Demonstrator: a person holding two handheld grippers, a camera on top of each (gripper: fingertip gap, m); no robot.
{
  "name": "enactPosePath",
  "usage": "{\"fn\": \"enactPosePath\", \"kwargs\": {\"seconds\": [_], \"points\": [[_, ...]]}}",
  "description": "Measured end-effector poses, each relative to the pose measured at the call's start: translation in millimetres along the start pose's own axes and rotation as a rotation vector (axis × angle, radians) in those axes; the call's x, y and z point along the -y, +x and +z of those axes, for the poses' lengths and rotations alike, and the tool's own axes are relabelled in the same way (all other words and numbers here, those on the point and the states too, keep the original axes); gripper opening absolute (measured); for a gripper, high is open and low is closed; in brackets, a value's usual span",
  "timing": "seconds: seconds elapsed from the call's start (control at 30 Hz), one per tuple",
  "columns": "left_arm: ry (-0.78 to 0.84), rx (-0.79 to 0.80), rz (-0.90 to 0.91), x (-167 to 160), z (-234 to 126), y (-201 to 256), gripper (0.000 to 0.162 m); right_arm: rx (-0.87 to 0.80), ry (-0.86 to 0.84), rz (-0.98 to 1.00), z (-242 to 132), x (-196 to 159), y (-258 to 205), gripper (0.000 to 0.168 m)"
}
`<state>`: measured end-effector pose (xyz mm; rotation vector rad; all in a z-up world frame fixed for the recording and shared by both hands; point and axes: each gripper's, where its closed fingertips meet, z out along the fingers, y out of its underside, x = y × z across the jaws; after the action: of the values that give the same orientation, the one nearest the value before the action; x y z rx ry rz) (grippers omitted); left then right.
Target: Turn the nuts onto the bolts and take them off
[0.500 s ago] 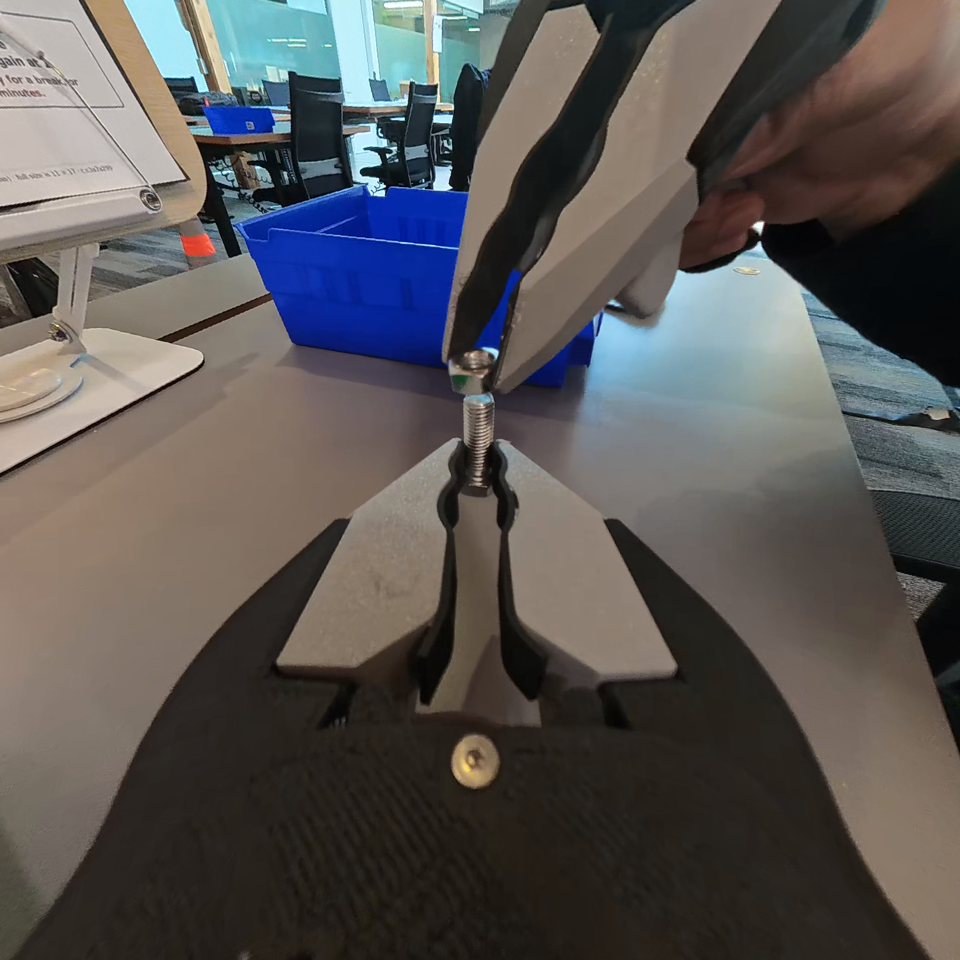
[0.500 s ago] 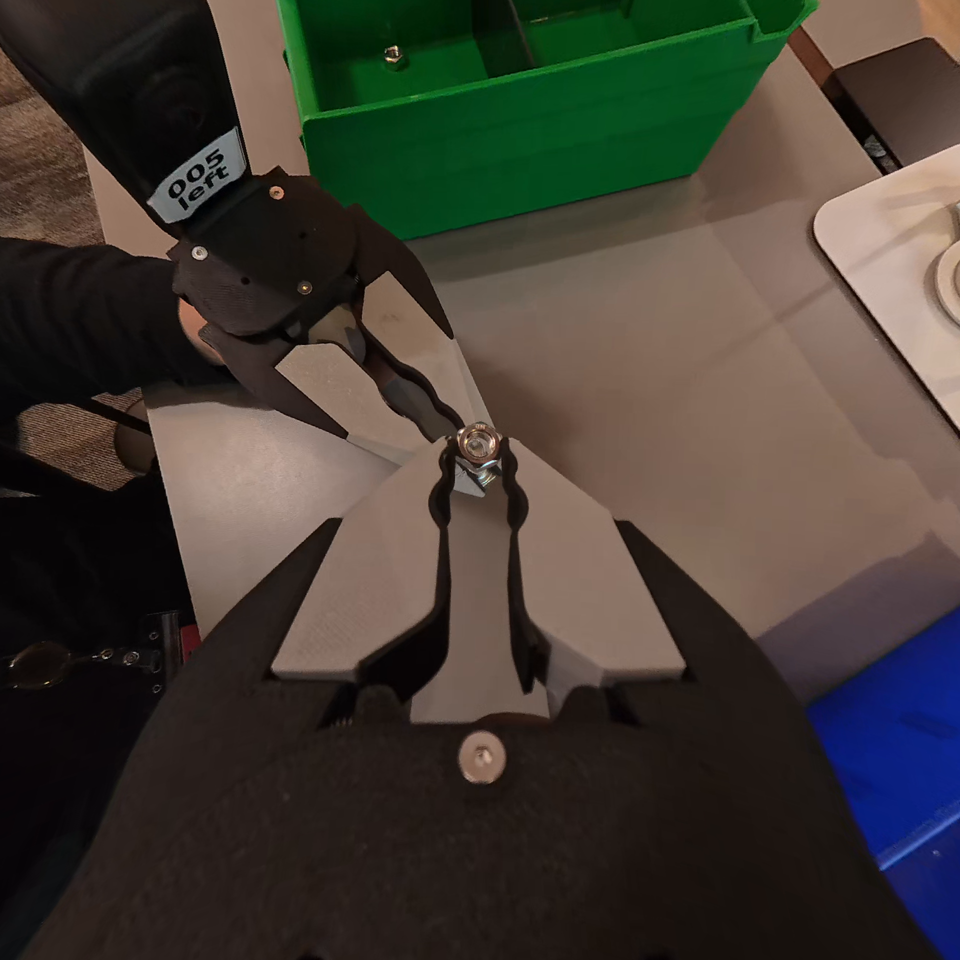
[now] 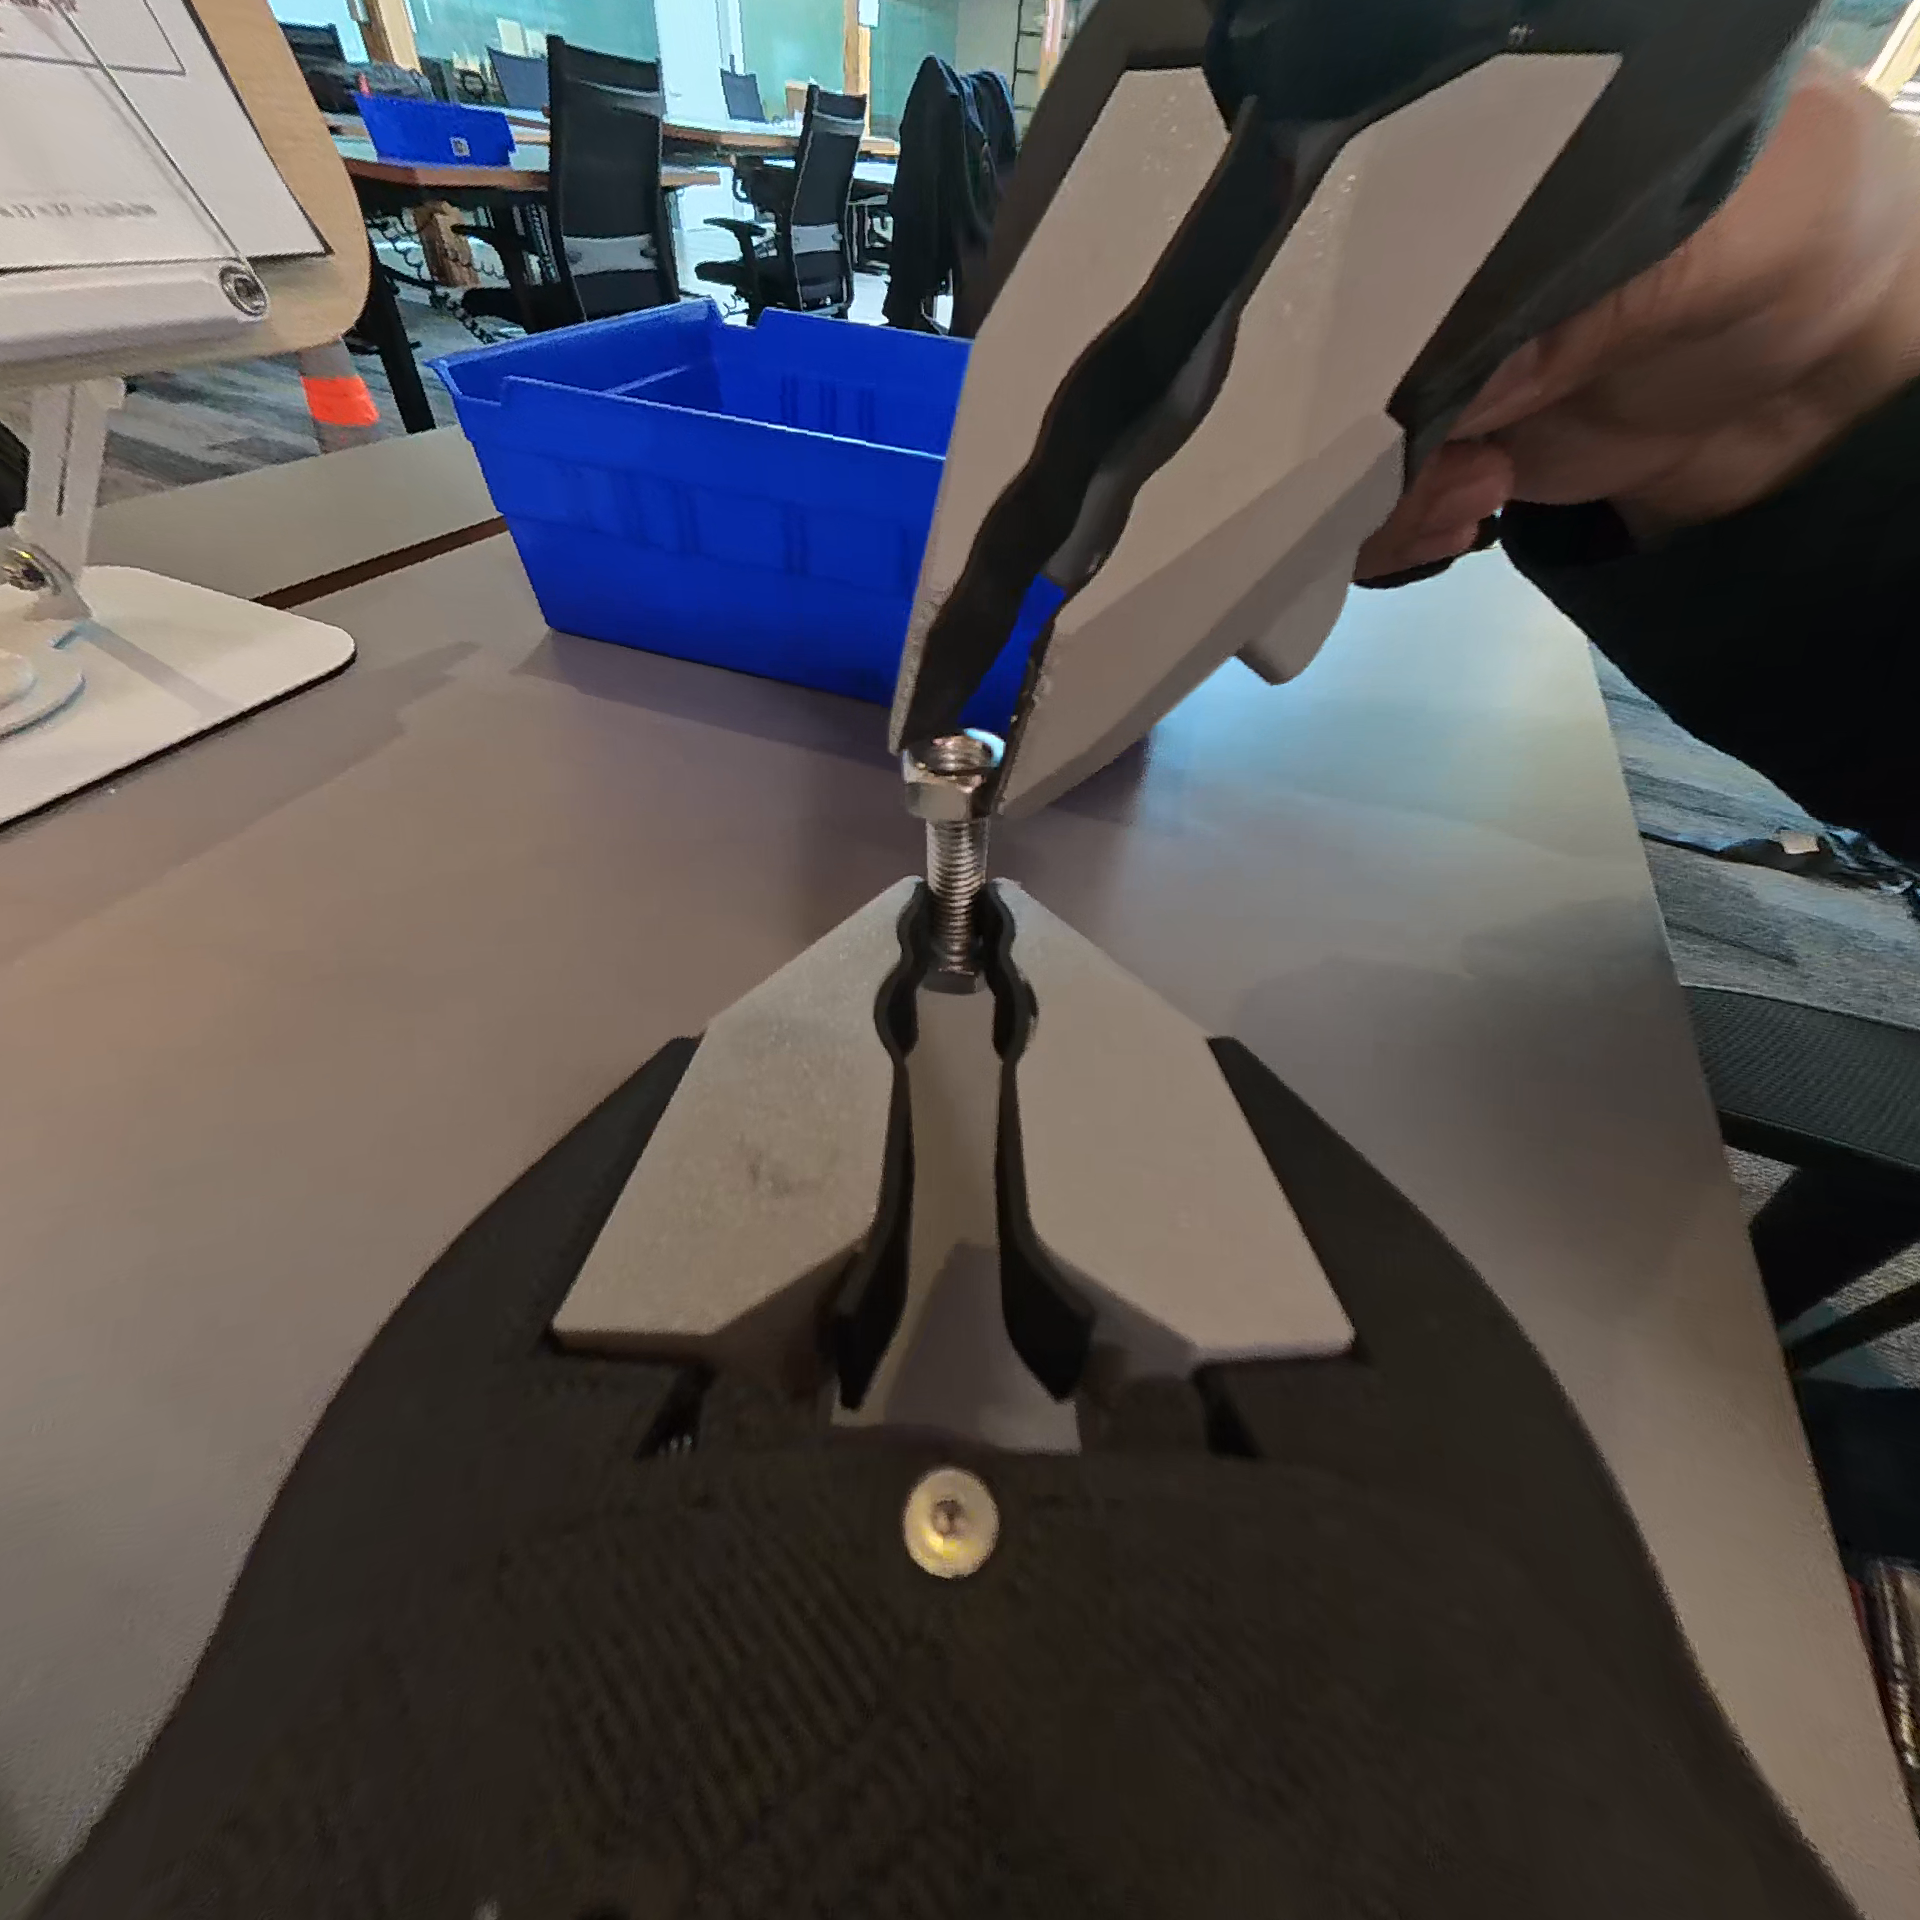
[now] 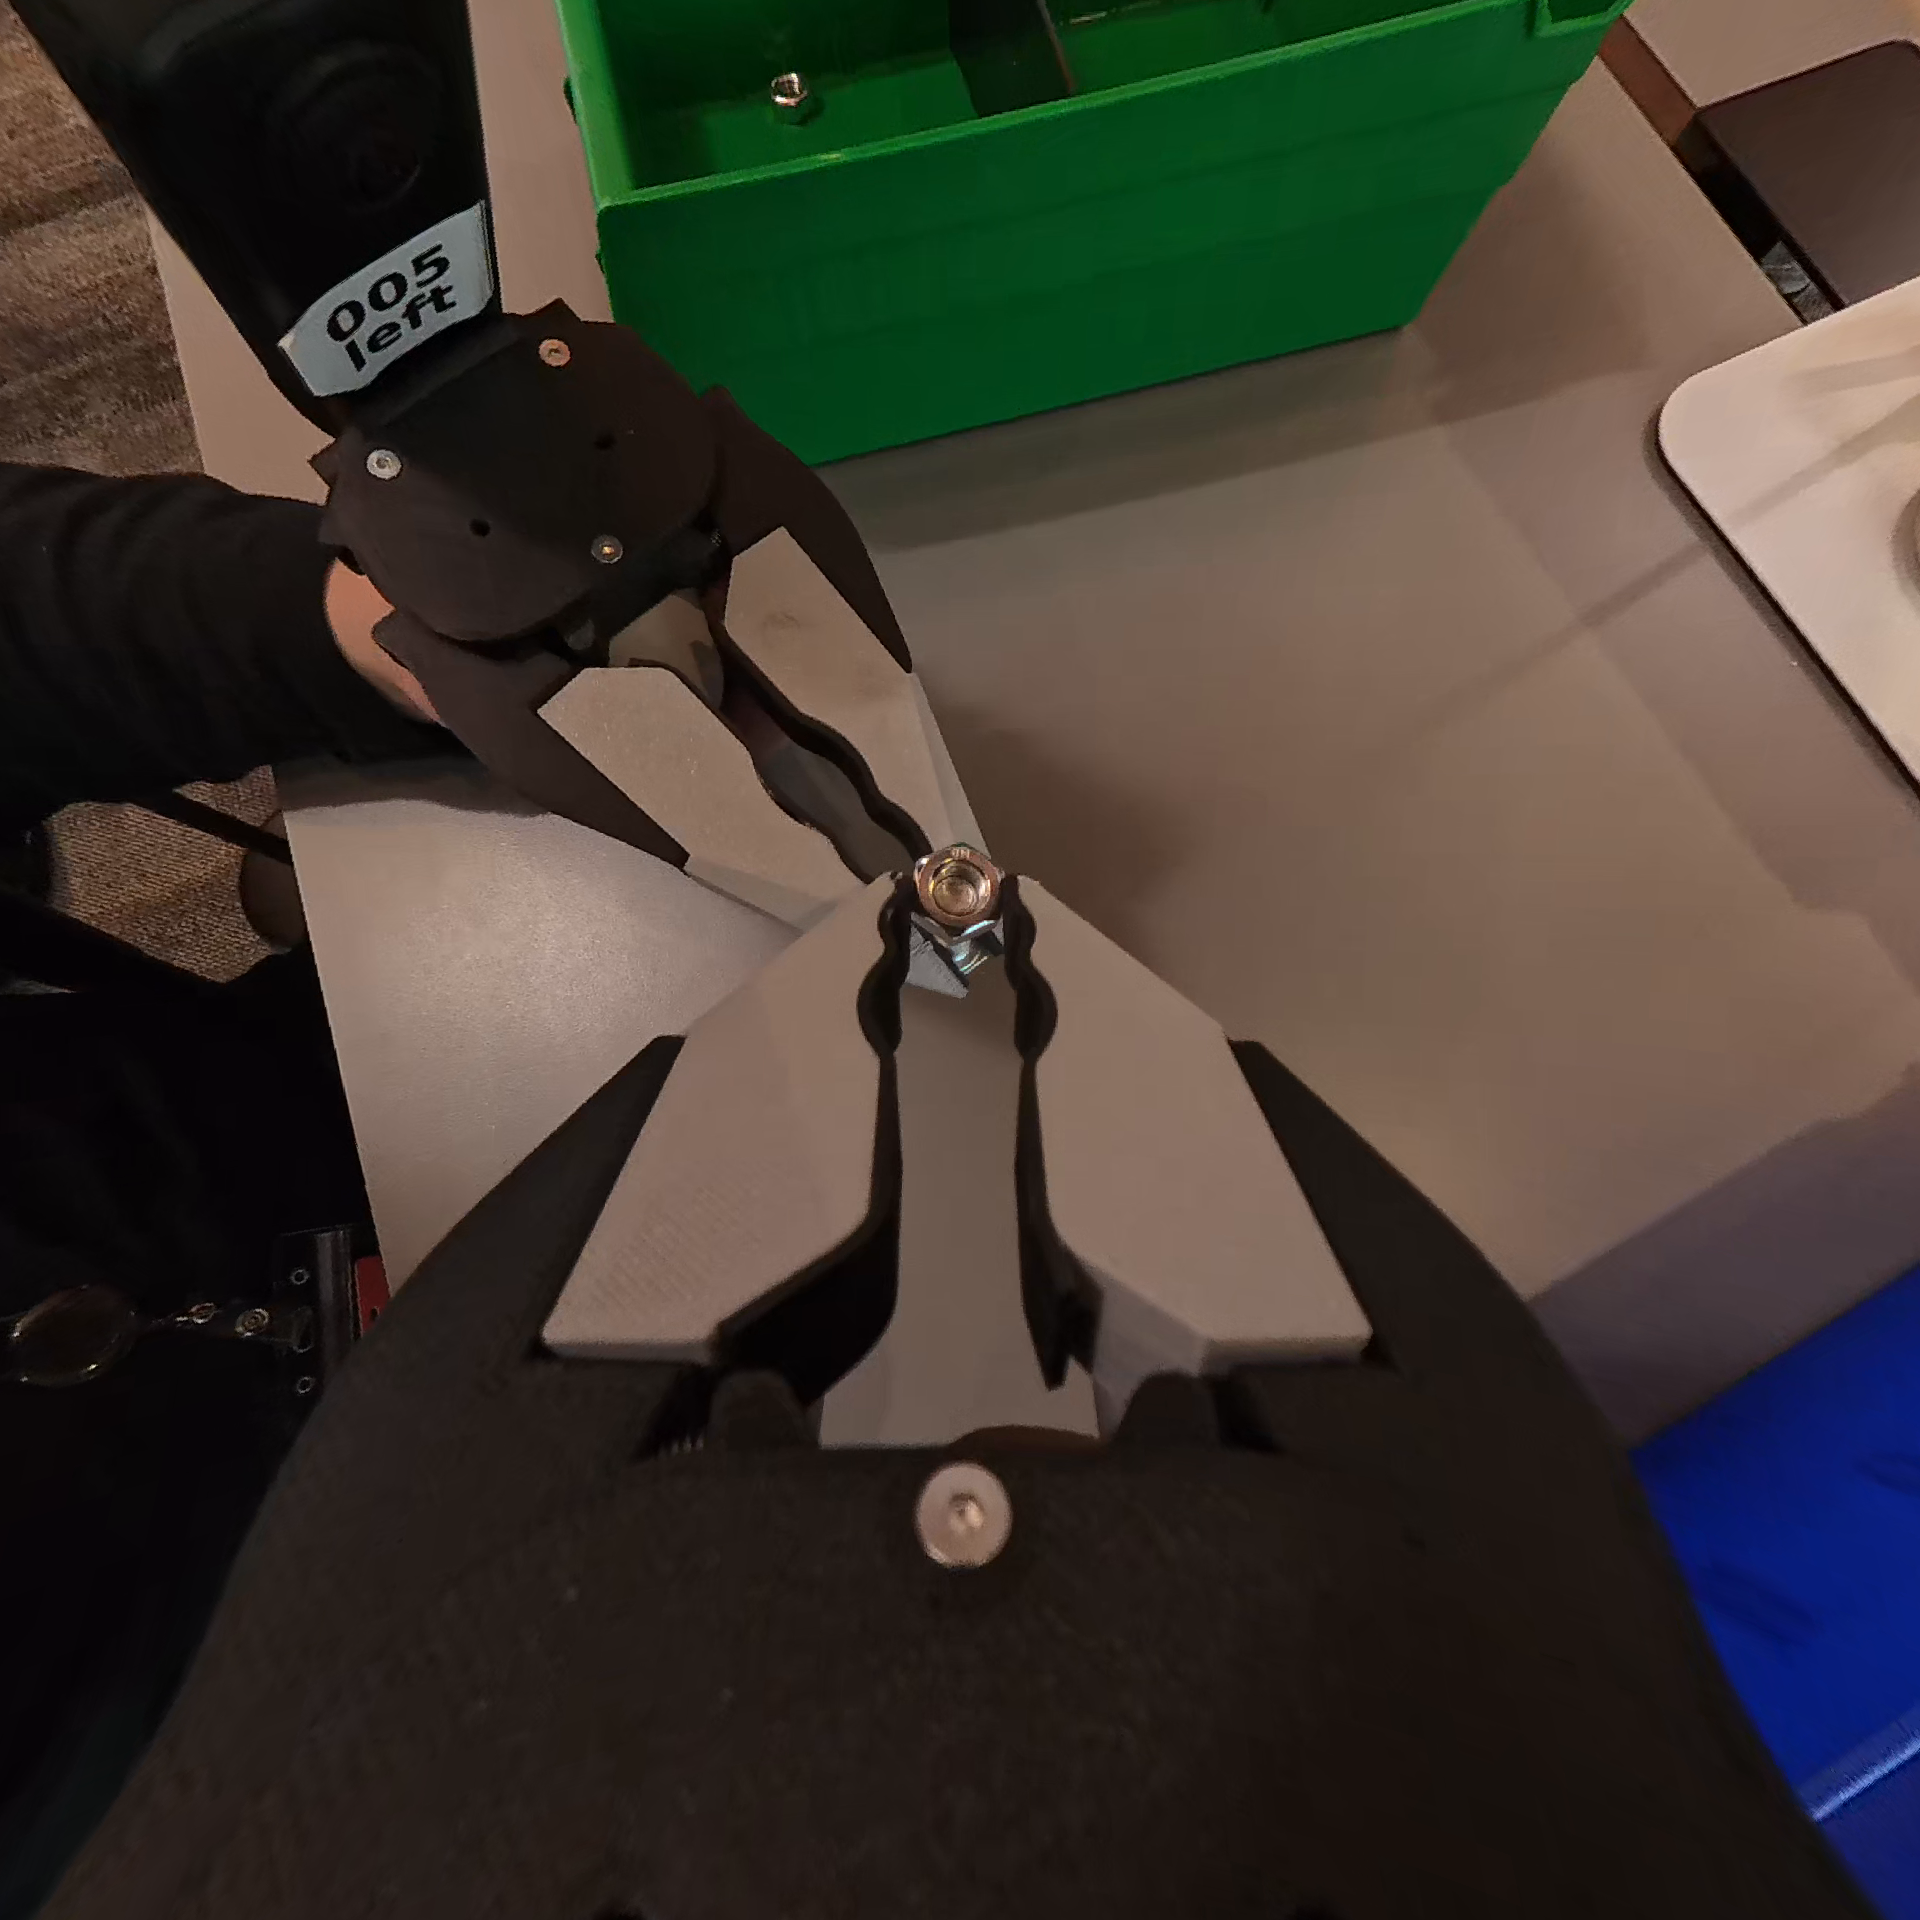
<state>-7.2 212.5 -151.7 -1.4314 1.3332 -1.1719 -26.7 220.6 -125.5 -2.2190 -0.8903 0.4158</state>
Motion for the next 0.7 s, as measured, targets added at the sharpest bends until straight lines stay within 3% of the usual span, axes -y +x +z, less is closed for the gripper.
{"fn": "enactPosePath", "kwargs": {"seconds": [0.7], "points": [[-0.014, 0.003, -0.002, -2.2, 0.6, 1.5, 0.006, 0.002, 0.028, 0.011, 0.7, -2.6, -0.7, 0.014]]}}
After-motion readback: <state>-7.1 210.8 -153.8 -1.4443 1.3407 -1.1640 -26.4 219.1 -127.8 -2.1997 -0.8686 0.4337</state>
